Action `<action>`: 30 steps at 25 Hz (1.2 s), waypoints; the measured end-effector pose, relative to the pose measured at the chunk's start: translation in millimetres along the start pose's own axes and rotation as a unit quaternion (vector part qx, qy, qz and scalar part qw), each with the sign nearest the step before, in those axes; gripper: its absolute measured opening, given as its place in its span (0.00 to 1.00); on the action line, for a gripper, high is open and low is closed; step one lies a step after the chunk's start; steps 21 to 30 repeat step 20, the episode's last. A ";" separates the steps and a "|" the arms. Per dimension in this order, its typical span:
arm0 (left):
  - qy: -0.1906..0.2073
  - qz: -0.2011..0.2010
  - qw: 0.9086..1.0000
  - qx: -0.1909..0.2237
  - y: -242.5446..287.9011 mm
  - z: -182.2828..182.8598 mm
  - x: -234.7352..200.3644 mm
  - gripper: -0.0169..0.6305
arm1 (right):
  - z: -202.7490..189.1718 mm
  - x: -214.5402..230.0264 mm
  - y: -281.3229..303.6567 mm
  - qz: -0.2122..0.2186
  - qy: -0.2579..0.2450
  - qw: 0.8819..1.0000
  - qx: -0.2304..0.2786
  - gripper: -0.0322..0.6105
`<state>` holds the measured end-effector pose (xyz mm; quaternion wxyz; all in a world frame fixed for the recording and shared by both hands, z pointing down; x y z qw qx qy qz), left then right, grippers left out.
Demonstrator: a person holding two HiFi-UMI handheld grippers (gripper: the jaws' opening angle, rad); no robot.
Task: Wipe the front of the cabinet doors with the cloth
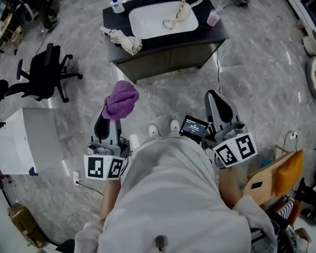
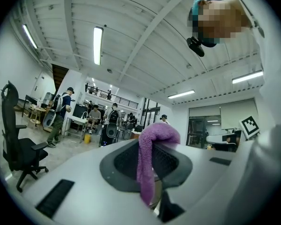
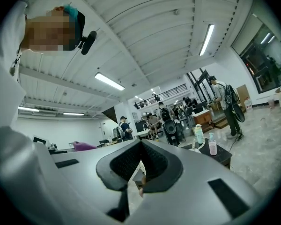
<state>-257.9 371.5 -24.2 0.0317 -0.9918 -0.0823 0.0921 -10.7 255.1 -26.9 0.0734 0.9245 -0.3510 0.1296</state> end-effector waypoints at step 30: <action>0.008 0.019 1.000 -0.002 10.5 -6.1 3.8 0.10 | -3.5 22.1 11.6 0.007 -0.016 1.000 -0.015 0.09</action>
Point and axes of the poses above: the fingertips, and each gripper's own axes: y forward along the fingers, x to its right, z out of its top, the point moved 1 cm from there along -y, backward along the fingers, and after that the axes turned 12 degrees about -z, right-handed, at the moved point
